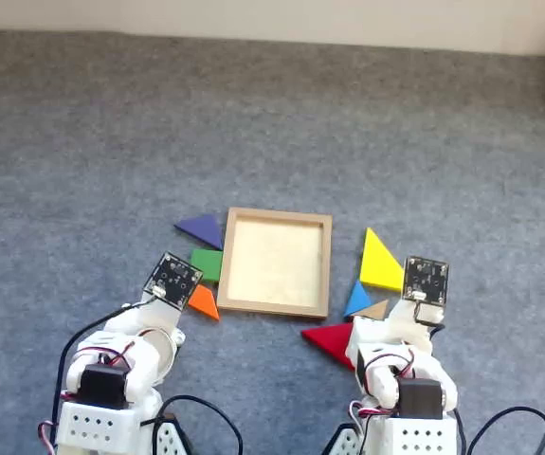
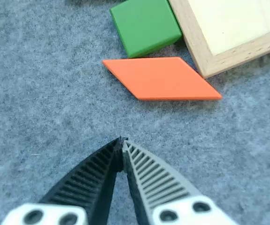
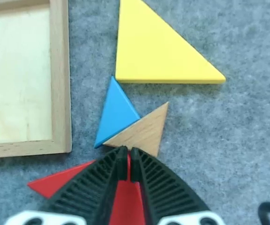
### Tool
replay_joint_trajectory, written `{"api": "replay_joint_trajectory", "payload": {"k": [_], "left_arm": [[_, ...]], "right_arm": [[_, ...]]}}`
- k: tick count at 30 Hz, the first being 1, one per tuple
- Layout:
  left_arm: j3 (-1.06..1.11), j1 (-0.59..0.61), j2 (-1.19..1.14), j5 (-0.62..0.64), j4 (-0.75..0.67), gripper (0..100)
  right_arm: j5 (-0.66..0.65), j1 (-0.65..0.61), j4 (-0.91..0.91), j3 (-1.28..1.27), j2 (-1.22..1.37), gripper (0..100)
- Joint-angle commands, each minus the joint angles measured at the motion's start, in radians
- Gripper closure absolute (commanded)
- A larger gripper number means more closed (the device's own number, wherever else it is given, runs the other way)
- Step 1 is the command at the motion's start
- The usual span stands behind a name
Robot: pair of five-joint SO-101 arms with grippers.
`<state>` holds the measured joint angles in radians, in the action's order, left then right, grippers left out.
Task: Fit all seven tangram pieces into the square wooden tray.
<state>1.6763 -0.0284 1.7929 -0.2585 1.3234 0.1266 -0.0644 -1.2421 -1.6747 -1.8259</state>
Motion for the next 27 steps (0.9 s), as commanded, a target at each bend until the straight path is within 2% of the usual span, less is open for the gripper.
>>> {"api": "replay_joint_trajectory", "payload": {"k": [1,8,12,17,20,27], "left_arm": [[0.019,0.005,0.027,-0.008,0.003,100],[0.019,0.005,0.027,-0.008,0.003,100],[0.019,0.005,0.027,-0.008,0.003,100],[0.019,0.005,0.027,-0.008,0.003,100],[0.019,0.005,0.027,-0.008,0.003,100],[0.019,0.005,0.027,-0.008,0.003,100]], "right_arm": [[-0.006,0.033,-0.002,-0.031,-0.013,96.5],[0.014,0.065,-0.051,0.232,-0.012,96.5],[0.015,0.031,-0.150,0.384,-0.010,96.5],[0.017,0.013,-0.162,0.529,0.019,96.5],[0.014,0.013,-0.166,0.605,0.166,96.5],[0.014,-0.024,-0.143,0.832,0.736,96.5]]}}
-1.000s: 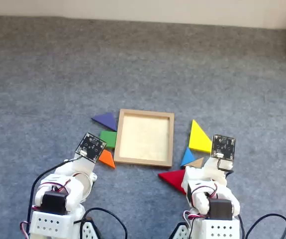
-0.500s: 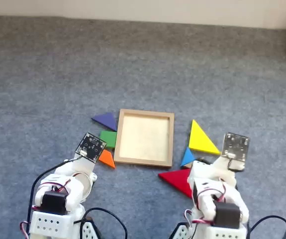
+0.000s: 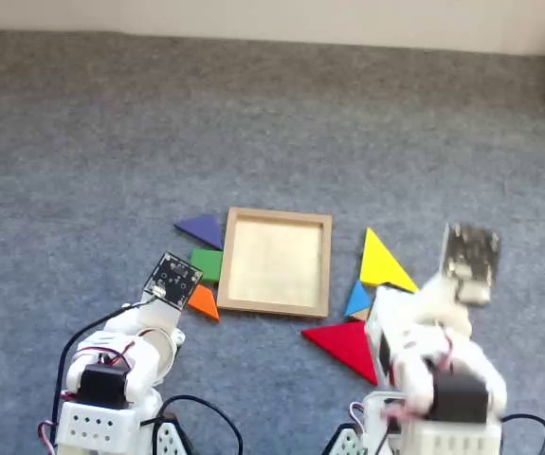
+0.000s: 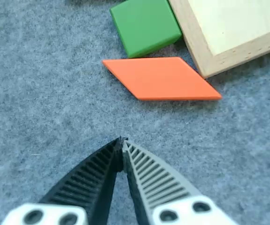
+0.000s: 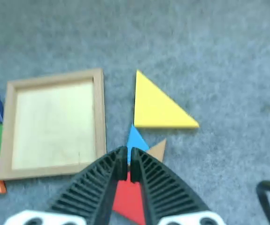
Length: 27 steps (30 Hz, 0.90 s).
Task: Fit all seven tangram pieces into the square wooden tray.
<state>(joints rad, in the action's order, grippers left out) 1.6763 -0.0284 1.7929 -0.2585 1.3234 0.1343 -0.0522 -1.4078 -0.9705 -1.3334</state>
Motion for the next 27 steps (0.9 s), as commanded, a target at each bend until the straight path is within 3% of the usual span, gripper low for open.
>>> {"api": "replay_joint_trajectory", "payload": {"k": [1,5,9,12,15,21,27], "left_arm": [[0.019,0.005,0.027,-0.008,0.003,100],[0.019,0.005,0.027,-0.008,0.003,100],[0.019,0.005,0.027,-0.008,0.003,100],[0.019,0.005,0.027,-0.008,0.003,100],[0.019,0.005,0.027,-0.008,0.003,100],[0.019,0.005,0.027,-0.008,0.003,100],[0.019,0.005,0.027,-0.008,0.003,100]], "right_arm": [[0.006,-0.047,0.051,0.156,0.311,96.5],[-0.035,-0.059,0.166,0.232,0.524,96.2],[-0.293,-0.062,0.240,0.274,0.659,96.1],[-0.404,-0.071,0.268,0.300,0.730,96.0],[-0.431,-0.090,0.274,0.323,0.779,91.1],[-0.425,-0.111,0.271,0.369,0.874,66.6],[-0.430,-0.127,0.338,0.384,1.027,64.0]]}}
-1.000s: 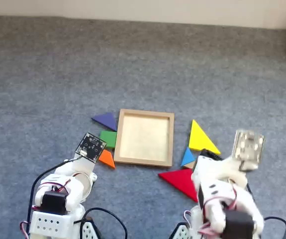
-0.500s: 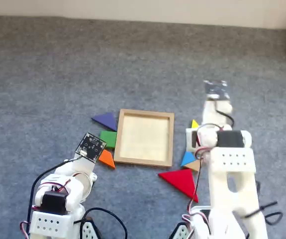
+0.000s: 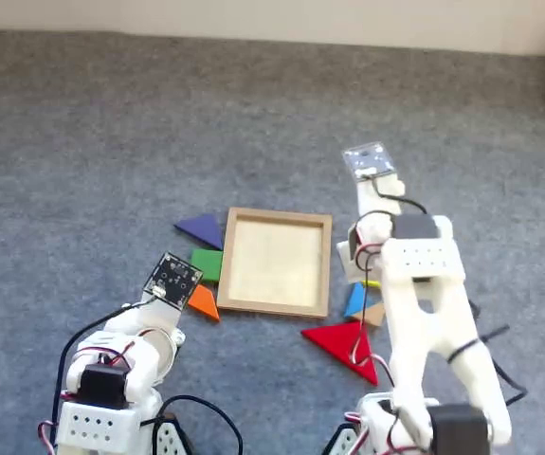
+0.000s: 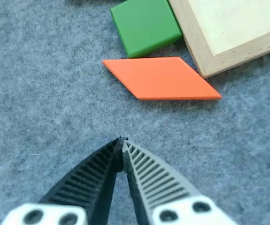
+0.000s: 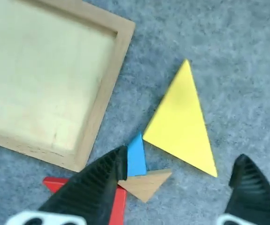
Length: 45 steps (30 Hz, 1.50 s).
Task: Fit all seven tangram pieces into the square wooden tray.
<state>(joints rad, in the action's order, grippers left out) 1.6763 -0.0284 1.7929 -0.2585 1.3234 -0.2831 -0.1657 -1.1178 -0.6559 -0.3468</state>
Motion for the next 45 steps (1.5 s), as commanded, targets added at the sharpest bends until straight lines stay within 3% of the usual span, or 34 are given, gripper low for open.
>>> {"api": "replay_joint_trajectory", "payload": {"k": [1,22,35,45], "left_arm": [[0.019,0.005,0.027,-0.008,0.003,100],[0.019,0.005,0.027,-0.008,0.003,100],[0.019,0.005,0.027,-0.008,0.003,100],[0.019,0.005,0.027,-0.008,0.003,100]], "right_arm": [[-0.012,-0.012,0.067,0.071,0.067,64.0],[-0.083,0.033,0.122,0.189,0.435,64.0],[-0.086,0.114,0.119,0.189,0.444,63.9],[-0.144,0.107,0.117,0.182,0.447,63.9]]}}
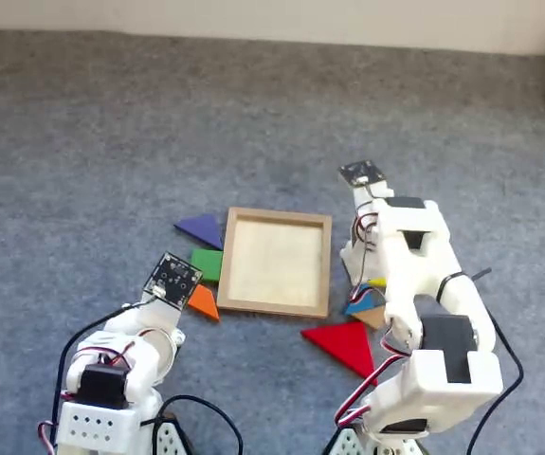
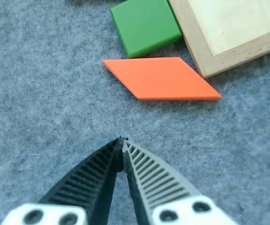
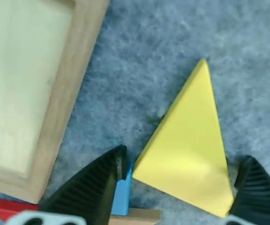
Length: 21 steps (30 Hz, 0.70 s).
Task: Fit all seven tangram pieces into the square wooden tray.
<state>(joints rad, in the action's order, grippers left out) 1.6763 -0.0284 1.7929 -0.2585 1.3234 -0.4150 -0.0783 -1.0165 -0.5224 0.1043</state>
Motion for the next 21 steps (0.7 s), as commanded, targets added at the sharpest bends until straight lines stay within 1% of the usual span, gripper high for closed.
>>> {"api": "replay_joint_trajectory", "payload": {"k": [1,8,10,13,15,18,21], "left_arm": [[0.019,0.005,0.027,-0.008,0.003,100],[0.019,0.005,0.027,-0.008,0.003,100],[0.019,0.005,0.027,-0.008,0.003,100],[0.019,0.005,0.027,-0.008,0.003,100],[0.019,0.005,0.027,-0.008,0.003,100],[0.019,0.005,0.027,-0.008,0.003,100],[0.019,0.005,0.027,-0.008,0.003,100]], "right_arm": [[-0.012,0.015,0.016,0.048,-0.004,63.9],[-0.008,0.004,0.021,0.054,-0.004,64.9],[0.000,0.004,0.022,0.054,-0.004,69.1],[0.071,0.005,0.027,0.054,-0.002,78.1],[0.100,0.015,0.073,0.056,-0.002,81.7],[0.123,0.031,0.160,0.048,-0.002,82.0],[0.158,0.058,0.205,0.051,-0.002,82.0]]}}
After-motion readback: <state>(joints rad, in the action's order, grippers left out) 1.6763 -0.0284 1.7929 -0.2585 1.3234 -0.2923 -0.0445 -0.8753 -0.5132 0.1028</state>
